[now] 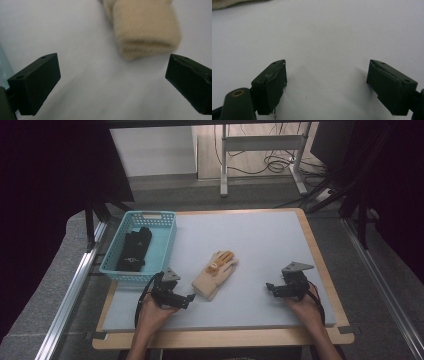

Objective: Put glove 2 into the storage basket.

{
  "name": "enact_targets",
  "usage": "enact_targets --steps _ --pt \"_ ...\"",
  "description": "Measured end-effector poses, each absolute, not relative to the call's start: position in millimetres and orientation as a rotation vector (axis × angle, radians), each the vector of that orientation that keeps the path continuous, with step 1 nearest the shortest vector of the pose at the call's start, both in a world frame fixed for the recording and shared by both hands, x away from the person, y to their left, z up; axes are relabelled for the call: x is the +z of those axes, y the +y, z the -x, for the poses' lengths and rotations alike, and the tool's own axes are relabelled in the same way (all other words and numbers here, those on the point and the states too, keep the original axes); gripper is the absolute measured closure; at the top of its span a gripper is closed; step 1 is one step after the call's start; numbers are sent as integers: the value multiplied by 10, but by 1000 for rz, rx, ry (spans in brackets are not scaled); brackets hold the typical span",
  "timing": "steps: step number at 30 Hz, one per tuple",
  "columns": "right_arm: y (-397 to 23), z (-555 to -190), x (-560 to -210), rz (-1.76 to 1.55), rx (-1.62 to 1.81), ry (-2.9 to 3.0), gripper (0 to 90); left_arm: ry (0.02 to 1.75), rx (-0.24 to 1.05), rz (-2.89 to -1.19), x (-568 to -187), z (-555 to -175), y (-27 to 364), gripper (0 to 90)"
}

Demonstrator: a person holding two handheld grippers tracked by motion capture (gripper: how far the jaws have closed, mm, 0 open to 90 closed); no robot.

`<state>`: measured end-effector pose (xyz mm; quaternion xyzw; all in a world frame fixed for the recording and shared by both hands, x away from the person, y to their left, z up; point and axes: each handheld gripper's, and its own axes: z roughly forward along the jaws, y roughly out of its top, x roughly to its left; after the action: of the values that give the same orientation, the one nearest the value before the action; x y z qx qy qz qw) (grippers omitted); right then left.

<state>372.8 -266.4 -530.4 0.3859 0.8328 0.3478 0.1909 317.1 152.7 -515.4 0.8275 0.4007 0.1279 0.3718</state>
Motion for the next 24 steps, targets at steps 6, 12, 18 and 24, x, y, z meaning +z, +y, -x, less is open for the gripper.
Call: enact_targets --steps 6,12,18,24 --pt "-2664 -3727 -5305 -1083 978 2339 161 987 300 -2170 -4949 -3428 1198 0" --pt "-2664 -3726 -5305 -1080 974 2339 161 993 257 -2231 -4927 -3749 804 0" --pt "-2663 -3724 -5305 -1079 973 2339 161 1018 236 -2299 -5078 -3964 592 0" --pt "-2663 -3725 -5306 -1079 973 2339 161 1040 232 -2366 -5272 -4063 483 0"
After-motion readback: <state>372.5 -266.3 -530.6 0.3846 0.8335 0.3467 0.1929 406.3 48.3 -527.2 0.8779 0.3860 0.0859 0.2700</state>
